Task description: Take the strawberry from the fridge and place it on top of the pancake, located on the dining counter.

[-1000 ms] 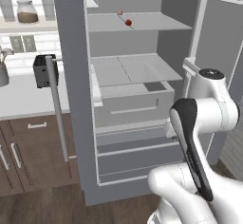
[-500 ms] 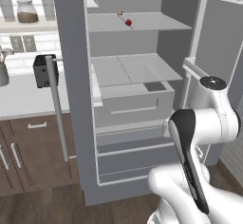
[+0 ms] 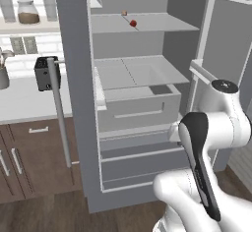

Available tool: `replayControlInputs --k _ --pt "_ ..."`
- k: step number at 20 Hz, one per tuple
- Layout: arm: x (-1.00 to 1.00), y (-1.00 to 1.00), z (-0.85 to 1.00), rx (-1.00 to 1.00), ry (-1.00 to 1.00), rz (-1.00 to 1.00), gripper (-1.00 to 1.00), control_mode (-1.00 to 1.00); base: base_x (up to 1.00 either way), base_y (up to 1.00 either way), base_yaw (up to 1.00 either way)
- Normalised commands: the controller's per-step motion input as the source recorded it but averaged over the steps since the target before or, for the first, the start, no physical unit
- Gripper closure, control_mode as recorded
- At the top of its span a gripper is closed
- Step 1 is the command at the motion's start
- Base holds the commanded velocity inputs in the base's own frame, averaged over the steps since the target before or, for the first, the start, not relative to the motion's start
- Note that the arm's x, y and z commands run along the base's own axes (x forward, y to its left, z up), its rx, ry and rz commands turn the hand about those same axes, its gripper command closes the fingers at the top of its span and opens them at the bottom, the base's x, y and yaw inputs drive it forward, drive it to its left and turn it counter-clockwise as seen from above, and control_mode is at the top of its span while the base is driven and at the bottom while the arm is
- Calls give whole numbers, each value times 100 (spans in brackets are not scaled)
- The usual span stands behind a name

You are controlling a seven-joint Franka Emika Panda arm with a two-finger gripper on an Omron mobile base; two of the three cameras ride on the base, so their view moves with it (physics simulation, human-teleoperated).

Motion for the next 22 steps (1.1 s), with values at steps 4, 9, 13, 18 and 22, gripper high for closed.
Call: replayControlInputs --k 4,9,13,18,22 --pt "0 1 -3 -3 0 5 -100 -100 0 0 0" --pt "0 0 0 0 0 0 -100 -100 0 0 0" --pt "0 0 0 0 0 0 -100 -100 0 0 0" --pt "9 1 3 -1 0 0 -100 -100 0 0 0" --pt "0 0 0 0 0 0 -100 100 44 7 0"
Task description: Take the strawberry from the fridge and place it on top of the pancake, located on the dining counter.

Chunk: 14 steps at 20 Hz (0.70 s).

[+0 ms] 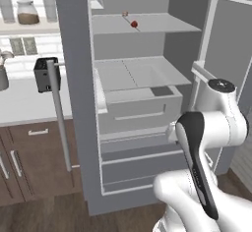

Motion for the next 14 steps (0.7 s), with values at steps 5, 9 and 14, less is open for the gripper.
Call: replayControlInputs --k 5,9,14 --pt "0 0 0 0 0 0 -100 100 49 7 0" --pt "0 0 0 0 0 0 -100 100 44 9 0" --pt "0 0 0 0 0 0 -100 100 62 8 0"
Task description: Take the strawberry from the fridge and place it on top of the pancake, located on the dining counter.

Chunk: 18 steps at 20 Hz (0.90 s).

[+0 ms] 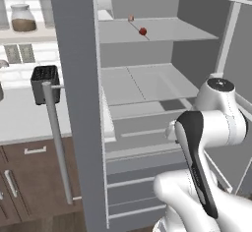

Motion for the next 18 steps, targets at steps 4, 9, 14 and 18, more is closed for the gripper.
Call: replayControlInputs --k 4,9,14,18 --pt "0 0 0 0 0 0 -100 100 70 6 0" --pt "0 0 0 0 0 0 -100 100 58 0 0" --pt "0 0 0 0 0 0 -100 100 46 0 0" --pt "0 0 0 0 0 0 -100 100 21 0 0"
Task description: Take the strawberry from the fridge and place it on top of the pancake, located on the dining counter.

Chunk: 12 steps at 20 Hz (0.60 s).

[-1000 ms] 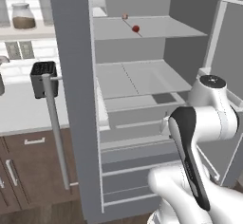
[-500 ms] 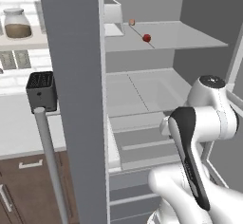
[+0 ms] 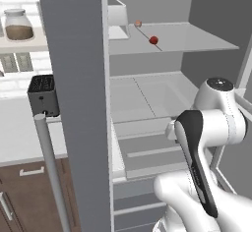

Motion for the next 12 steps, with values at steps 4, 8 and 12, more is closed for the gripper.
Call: replayControlInputs --k 4,8,12 --pt "0 0 0 0 0 0 -100 -100 4 0 0" --pt "0 0 14 -5 -17 0 -100 -100 0 0 0" --pt "-5 0 43 -9 -19 -1 -100 -100 0 0 0"
